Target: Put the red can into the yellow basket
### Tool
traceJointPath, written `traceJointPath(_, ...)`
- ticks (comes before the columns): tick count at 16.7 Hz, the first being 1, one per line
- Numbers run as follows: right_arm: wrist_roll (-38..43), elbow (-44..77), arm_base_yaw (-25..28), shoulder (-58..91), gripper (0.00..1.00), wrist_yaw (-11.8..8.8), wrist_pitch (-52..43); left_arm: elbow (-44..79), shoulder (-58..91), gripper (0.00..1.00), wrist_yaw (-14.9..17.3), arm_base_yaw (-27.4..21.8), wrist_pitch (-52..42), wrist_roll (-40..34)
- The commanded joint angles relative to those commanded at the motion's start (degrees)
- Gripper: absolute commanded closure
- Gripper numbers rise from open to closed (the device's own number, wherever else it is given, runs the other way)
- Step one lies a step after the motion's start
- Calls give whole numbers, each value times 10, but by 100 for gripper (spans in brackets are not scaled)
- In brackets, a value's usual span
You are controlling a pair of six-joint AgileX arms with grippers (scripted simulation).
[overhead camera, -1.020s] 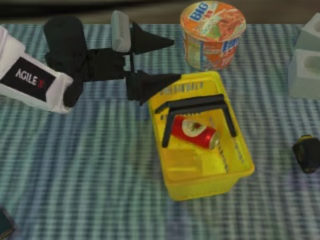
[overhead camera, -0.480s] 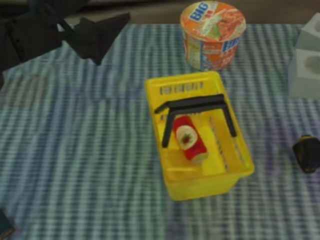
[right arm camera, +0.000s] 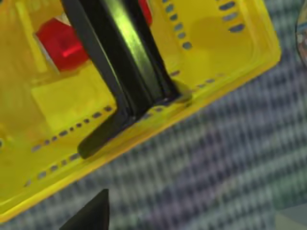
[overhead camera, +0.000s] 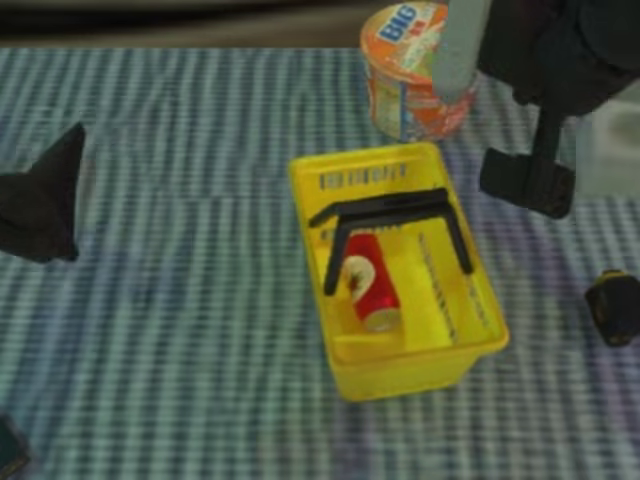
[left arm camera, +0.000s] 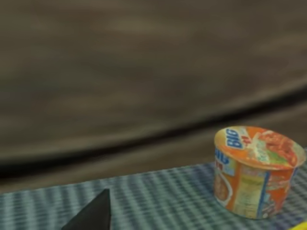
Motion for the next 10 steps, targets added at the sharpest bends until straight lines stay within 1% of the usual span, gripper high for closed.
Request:
traceJointPath(3, -67, 143, 41, 149, 0, 1, -93, -93, -171, 0, -85, 18, -69, 12)
traceJointPath(6, -117, 242, 72, 260, 0, 2, -168, -165, -294, 0, -152, 30, -118, 25)
traceJointPath(8, -140, 283, 86, 307, 0, 2, -203, -197, -346, 0, -184, 36, -138, 33)
traceJointPath(10, -152, 304, 93, 333, 0, 3, -222, -215, -374, 0, -201, 38, -148, 38)
